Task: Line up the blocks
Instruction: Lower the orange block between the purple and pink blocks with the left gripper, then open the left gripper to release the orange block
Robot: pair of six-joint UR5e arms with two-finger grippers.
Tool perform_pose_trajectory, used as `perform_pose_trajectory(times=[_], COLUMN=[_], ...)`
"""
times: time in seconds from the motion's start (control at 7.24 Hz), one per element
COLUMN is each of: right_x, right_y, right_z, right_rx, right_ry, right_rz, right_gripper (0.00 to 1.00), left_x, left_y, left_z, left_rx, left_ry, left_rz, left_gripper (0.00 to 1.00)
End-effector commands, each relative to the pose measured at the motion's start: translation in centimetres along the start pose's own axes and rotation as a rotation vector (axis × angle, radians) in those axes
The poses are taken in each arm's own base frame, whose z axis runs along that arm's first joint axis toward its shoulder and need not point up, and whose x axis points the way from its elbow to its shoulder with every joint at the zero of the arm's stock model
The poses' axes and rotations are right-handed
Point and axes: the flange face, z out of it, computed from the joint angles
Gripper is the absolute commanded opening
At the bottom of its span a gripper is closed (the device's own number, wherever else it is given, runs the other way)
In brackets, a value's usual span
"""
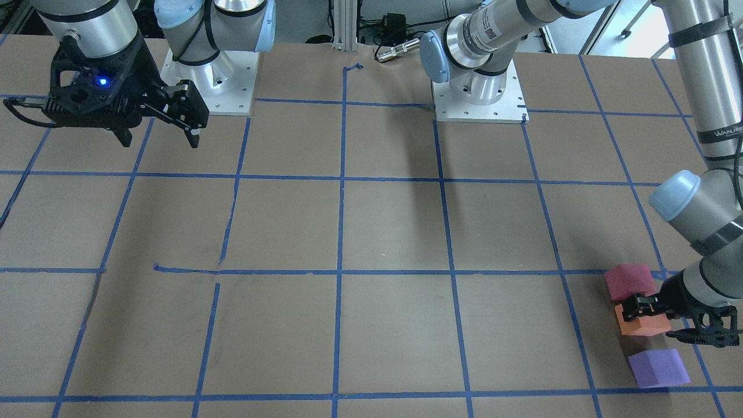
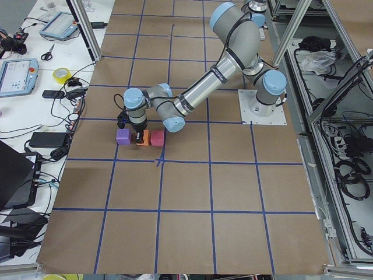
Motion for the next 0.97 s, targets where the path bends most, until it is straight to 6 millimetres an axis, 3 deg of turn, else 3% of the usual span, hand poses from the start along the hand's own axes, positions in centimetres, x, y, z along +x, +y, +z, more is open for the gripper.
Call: perform_pose_trajectory(times=[0.0,0.14,0.41,0.55,0.83], right_x=[0.0,0.0,0.0,0.0,0.3], right_y=[0.0,0.0,0.0,0.0,0.0], right_z=[0.0,0.2,0.2,0.3,0.3], right_rx=[-0.001,-0.005,-0.004,-0.006,-0.008], right_ry=[0.001,0.003,0.004,0.004,0.030], right_rz=[0.000,-0.005,-0.011,-0.012,-0.014], right_gripper=[1.00,1.00,1.00,1.00,1.00], left_x=[0.0,-0.2,2.7,4.8,7.1], left_y=[-0.1,-0.5,-0.6,1.0,4.9], left_z=[-0.2,-1.9,-6.6,-9.6,-16.5], left_rx=[0.003,0.028,0.052,0.004,-0.034], left_ry=[-0.003,-0.012,-0.030,0.013,0.050], left_rz=[0.000,-0.011,0.016,0.007,-0.008], left_gripper=[1.00,1.00,1.00,0.98,0.94])
